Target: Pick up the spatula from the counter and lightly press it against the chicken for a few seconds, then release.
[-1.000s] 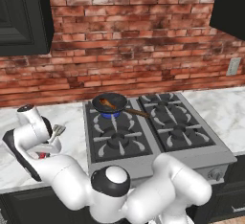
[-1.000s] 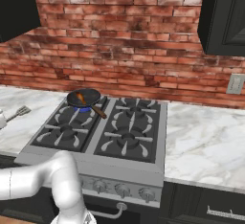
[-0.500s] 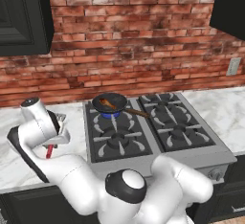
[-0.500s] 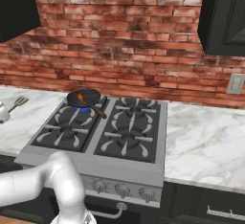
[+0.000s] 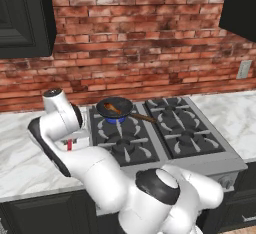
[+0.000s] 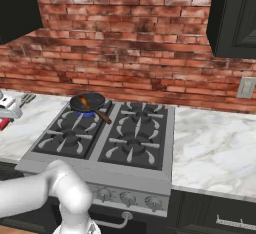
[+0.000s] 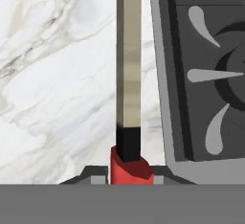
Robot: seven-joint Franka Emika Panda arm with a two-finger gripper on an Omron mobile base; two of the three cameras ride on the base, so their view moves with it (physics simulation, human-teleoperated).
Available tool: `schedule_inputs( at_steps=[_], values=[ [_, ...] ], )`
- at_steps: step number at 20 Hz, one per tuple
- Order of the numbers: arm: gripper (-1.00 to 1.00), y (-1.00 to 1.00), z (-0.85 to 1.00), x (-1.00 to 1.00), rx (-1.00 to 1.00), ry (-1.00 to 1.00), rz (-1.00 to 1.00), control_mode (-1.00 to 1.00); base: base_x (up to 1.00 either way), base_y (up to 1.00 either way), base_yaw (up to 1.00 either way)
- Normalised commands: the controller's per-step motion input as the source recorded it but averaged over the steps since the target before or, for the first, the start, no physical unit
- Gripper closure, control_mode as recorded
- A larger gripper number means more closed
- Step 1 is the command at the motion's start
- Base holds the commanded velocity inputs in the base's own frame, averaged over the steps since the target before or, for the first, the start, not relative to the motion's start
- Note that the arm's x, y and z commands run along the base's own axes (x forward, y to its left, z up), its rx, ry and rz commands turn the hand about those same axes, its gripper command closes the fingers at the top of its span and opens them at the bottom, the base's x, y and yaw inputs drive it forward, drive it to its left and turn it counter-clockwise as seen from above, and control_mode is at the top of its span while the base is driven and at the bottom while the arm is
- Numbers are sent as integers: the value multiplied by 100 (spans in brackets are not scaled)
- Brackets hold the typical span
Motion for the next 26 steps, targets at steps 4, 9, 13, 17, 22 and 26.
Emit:
schedule_inputs(
  at_steps=[4,9,13,17,22,26],
  values=[
    [100,-62,38,0,0,2,9,-100,0,0,0],
    [100,-59,36,0,0,1,9,-100,0,0,0],
    [100,-64,44,0,0,4,10,-100,0,0,0],
    [100,-59,33,5,0,9,11,-100,0,0,0],
    [100,-39,9,34,0,7,16,-100,0,0,0],
    [100,-50,4,23,-2,0,19,-100,0,0,0]
  ],
)
